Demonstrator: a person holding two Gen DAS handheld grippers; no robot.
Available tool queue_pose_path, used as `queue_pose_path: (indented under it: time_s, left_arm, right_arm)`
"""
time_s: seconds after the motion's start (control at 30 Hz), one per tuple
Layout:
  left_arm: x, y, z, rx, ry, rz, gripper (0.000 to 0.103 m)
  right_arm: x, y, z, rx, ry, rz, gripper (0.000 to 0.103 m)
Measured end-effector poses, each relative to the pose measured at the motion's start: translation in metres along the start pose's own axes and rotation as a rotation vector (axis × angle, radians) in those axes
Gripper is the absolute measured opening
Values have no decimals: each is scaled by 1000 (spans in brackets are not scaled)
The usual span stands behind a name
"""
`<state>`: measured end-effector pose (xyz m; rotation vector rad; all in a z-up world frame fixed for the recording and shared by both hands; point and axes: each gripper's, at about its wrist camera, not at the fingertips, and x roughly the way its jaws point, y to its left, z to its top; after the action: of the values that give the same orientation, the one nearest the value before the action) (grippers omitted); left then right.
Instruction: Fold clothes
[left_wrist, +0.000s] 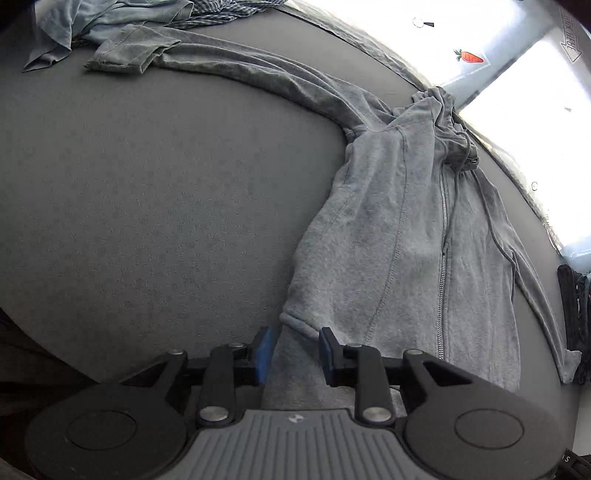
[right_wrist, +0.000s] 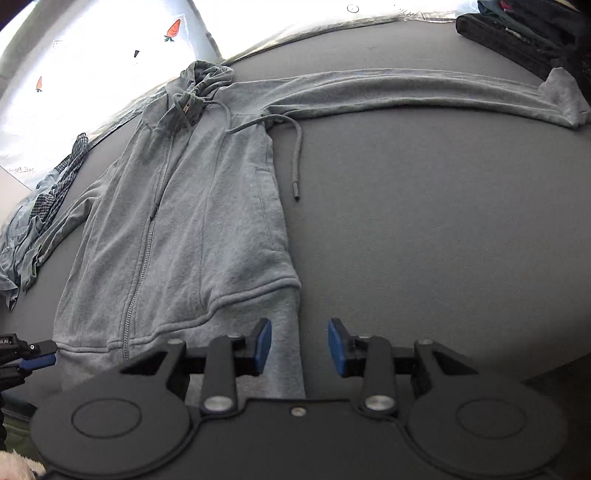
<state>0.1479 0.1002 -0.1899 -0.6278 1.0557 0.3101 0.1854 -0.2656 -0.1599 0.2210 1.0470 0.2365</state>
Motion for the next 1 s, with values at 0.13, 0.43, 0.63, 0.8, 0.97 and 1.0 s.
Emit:
queue_pose_path:
  time_s: [0.13,0.43,0.63,0.8,0.97,1.0]
  left_arm:
    - [1,-7,-2,-2,4,52,45]
    - [-6,-18,-10,42,-2,181,63]
    - [-13,7,13,58,-4,220,65]
    - [-12,44,68,25,-60,229,65]
    - [-4,79,131,47,-146,268,67]
    - [0,84,145,76,-161,278,68]
  right_arm:
    - [13,4,19,-40,-32,4,46]
    - [54,59,45,-288,-75,36,71]
    - [88,110,54,-420,-123,46,100]
    - [112,143,47,-408,-177,-7,103]
    - [124,154,32,-364,-207,-111,103]
    - [125,153,27,-355,-230,-124,103]
